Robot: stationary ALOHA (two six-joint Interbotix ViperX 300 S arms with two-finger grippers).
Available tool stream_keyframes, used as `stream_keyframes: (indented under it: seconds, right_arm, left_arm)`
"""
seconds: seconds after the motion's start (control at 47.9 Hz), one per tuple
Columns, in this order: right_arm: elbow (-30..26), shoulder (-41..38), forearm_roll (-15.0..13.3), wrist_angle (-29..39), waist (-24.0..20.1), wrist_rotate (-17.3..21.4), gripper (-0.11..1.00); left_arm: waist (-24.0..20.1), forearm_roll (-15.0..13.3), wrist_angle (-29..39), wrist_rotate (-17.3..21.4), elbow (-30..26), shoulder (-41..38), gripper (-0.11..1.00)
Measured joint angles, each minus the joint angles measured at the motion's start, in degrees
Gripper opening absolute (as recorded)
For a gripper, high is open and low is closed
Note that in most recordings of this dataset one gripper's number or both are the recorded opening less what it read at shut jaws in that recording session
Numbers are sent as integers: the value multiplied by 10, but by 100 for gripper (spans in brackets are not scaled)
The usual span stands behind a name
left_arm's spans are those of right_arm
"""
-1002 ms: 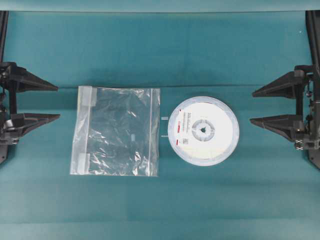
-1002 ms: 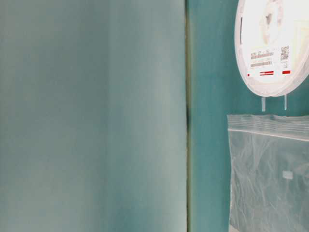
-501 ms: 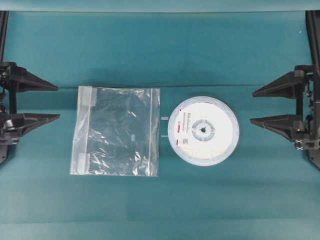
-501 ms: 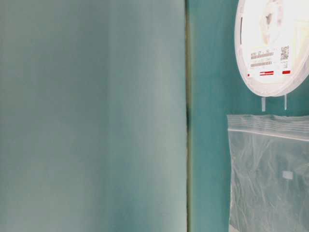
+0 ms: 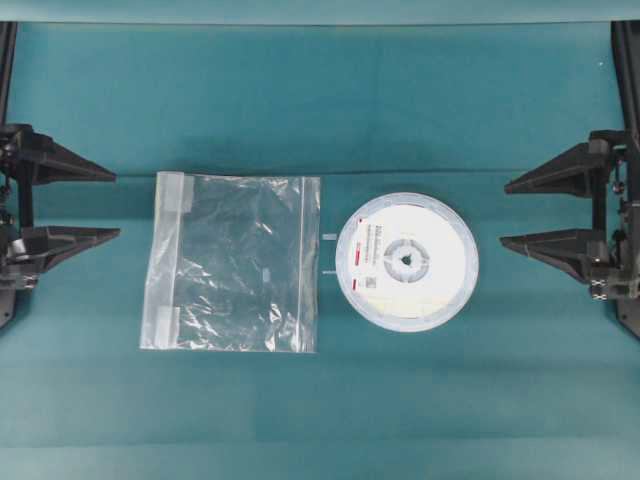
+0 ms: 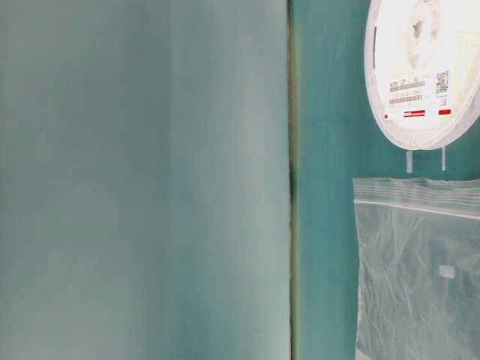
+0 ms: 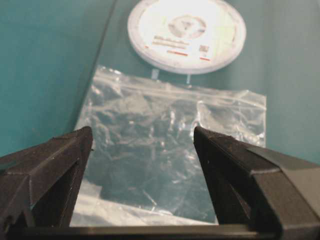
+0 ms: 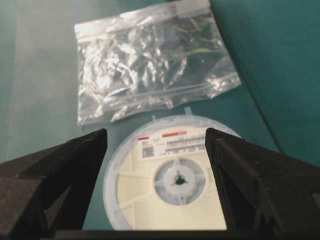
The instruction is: Take out the reel from the clear zip bag.
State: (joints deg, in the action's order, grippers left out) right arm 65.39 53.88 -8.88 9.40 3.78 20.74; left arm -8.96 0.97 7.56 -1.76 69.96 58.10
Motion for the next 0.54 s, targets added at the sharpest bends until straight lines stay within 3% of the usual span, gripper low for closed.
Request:
stream_keyframes:
  seconds: [0.543]
  right_arm:
    - [0,7,-1,1,0,0,86]
  left_arm:
    - [0,0,1,0,0,0,89]
